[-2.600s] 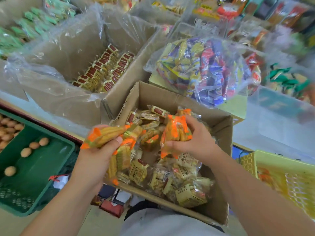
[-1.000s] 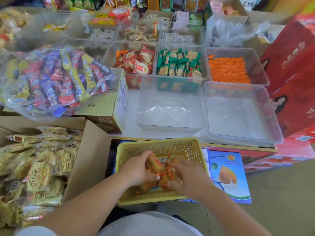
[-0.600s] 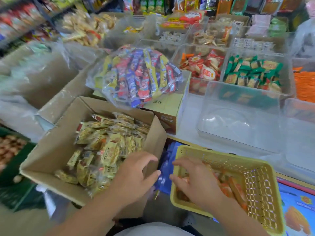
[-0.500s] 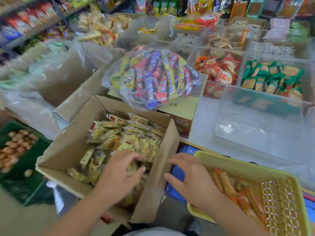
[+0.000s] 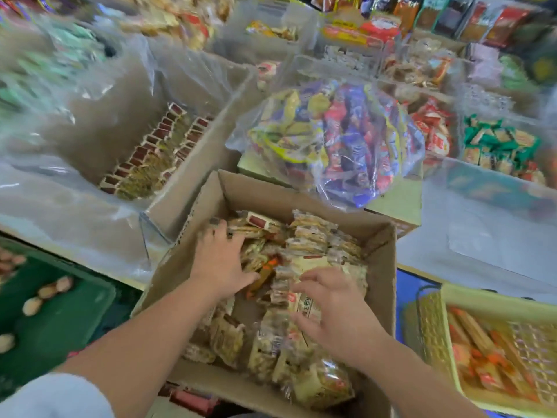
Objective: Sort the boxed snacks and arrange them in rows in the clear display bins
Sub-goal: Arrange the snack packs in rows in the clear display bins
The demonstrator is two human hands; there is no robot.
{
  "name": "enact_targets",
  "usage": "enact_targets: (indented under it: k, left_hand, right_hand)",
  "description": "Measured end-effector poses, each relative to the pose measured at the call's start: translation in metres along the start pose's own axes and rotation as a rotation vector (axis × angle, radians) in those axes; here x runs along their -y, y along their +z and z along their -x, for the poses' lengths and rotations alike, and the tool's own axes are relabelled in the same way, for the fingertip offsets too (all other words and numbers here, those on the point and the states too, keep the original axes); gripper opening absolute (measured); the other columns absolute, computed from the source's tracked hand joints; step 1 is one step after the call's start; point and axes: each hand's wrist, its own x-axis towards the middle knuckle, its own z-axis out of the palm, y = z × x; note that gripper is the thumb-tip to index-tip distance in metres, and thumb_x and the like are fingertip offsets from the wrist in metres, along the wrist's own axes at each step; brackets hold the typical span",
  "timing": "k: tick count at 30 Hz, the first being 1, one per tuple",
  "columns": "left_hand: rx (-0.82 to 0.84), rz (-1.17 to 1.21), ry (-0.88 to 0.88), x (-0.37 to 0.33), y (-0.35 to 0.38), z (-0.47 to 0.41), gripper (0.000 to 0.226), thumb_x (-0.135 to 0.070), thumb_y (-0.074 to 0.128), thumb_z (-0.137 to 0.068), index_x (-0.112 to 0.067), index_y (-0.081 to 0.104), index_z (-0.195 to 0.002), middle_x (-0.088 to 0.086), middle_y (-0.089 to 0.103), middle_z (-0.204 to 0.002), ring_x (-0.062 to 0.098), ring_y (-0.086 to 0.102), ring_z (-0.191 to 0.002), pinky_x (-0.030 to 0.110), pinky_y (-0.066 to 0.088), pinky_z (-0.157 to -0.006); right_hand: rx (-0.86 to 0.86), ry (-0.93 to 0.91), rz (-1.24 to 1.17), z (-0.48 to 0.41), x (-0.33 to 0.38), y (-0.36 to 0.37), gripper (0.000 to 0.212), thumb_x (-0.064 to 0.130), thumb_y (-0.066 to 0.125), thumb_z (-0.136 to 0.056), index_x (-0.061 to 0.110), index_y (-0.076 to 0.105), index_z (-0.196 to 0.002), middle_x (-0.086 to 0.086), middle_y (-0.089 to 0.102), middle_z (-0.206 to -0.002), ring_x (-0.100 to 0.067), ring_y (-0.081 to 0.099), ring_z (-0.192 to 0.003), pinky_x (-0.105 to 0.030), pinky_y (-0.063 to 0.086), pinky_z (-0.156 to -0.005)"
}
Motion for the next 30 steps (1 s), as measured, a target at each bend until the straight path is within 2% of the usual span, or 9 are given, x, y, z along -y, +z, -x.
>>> enact_targets:
  k: [2, 7, 11, 14, 17, 19, 22, 27, 30]
  left_hand:
    - [0.043, -0.006, 0.013, 0.000, 0.006, -0.009, 0.102, -0.080, 0.070, -0.069, -0.030, 0.029, -0.149, 0.021, 0.009, -0.169, 0.047, 0.017, -0.152, 0.059, 0.015, -0.124]
    - [-0.012, -0.015, -0.019, 0.001, 0.013, -0.019, 0.108, -0.075, 0.077, -0.067, -0.032, 0.017, -0.147, 0.027, 0.006, -0.167, 0.044, 0.032, -0.141, 0.051, 0.033, -0.114]
    - [-0.056, -0.088, 0.045, 0.011, 0.013, -0.029, 0.131, -0.076, 0.074, -0.067, -0.030, -0.003, -0.162, 0.019, 0.039, -0.149, 0.036, 0.038, -0.131, 0.046, 0.035, -0.107]
    - [-0.086, -0.177, 0.124, 0.014, 0.009, -0.036, 0.119, -0.074, 0.073, -0.066, -0.032, 0.014, -0.160, 0.012, 0.046, -0.137, 0.033, 0.038, -0.124, 0.046, 0.031, -0.105]
    - [-0.064, -0.221, 0.194, 0.014, 0.006, -0.039, 0.091, -0.067, 0.074, -0.069, -0.033, 0.036, -0.145, 0.013, 0.041, -0.137, 0.038, 0.034, -0.128, 0.052, 0.024, -0.114]
    - [-0.004, -0.173, 0.196, 0.011, 0.007, -0.039, 0.089, -0.061, 0.077, -0.071, -0.035, 0.035, -0.145, 0.015, 0.031, -0.145, 0.044, 0.028, -0.136, 0.056, 0.023, -0.119]
    - [0.054, -0.086, 0.153, 0.008, 0.008, -0.041, 0.091, -0.056, 0.080, -0.070, -0.039, 0.033, -0.146, 0.016, 0.020, -0.155, 0.044, 0.030, -0.134, 0.051, 0.034, -0.111]
    - [0.061, -0.078, 0.117, 0.013, 0.009, -0.042, 0.084, -0.058, 0.077, -0.068, -0.038, 0.039, -0.140, 0.013, 0.047, -0.134, 0.035, 0.039, -0.122, 0.044, 0.039, -0.100]
    - [0.025, -0.066, 0.120, 0.008, 0.013, -0.035, 0.073, -0.045, 0.074, -0.075, -0.039, 0.041, -0.140, 0.010, 0.050, -0.133, 0.033, 0.037, -0.120, 0.046, 0.039, -0.098]
  right_hand:
    - [0.018, 0.043, 0.019, -0.003, 0.009, 0.005, 0.049, 0.058, 0.056, -0.091, 0.036, 0.059, -0.135, 0.016, 0.053, -0.131, -0.007, 0.037, -0.129, -0.029, 0.028, -0.114]
    - [0.031, 0.153, 0.061, -0.007, 0.017, 0.012, 0.048, 0.060, 0.055, -0.092, 0.040, 0.057, -0.135, 0.019, 0.051, -0.133, -0.005, 0.033, -0.132, -0.031, 0.023, -0.117]
    - [0.021, 0.198, 0.079, -0.008, 0.018, 0.018, 0.049, 0.061, 0.054, -0.091, 0.041, 0.056, -0.136, 0.019, 0.052, -0.134, -0.006, 0.034, -0.133, -0.033, 0.026, -0.118]
    - [-0.002, 0.220, 0.070, -0.008, 0.017, 0.022, 0.047, 0.060, 0.057, -0.090, 0.041, 0.058, -0.133, 0.020, 0.052, -0.131, -0.005, 0.036, -0.130, -0.032, 0.028, -0.116]
    - [-0.022, 0.247, 0.057, -0.009, 0.016, 0.026, 0.048, 0.059, 0.058, -0.089, 0.041, 0.059, -0.133, 0.021, 0.052, -0.130, -0.004, 0.036, -0.128, -0.031, 0.028, -0.116]
    - [-0.041, 0.272, 0.044, -0.011, 0.016, 0.028, 0.049, 0.059, 0.057, -0.088, 0.041, 0.059, -0.133, 0.021, 0.052, -0.128, -0.004, 0.037, -0.126, -0.031, 0.029, -0.114]
    - [-0.046, 0.297, 0.046, -0.013, 0.017, 0.033, 0.049, 0.059, 0.057, -0.088, 0.041, 0.058, -0.133, 0.020, 0.051, -0.127, -0.007, 0.037, -0.126, -0.034, 0.030, -0.112]
    - [-0.036, 0.304, 0.080, -0.011, 0.015, 0.037, 0.049, 0.062, 0.056, -0.088, 0.041, 0.058, -0.131, 0.020, 0.047, -0.127, -0.009, 0.035, -0.125, -0.035, 0.030, -0.112]
    - [-0.033, 0.306, 0.076, -0.011, 0.015, 0.036, 0.049, 0.062, 0.056, -0.088, 0.041, 0.058, -0.132, 0.020, 0.047, -0.127, -0.007, 0.034, -0.125, -0.035, 0.031, -0.113]
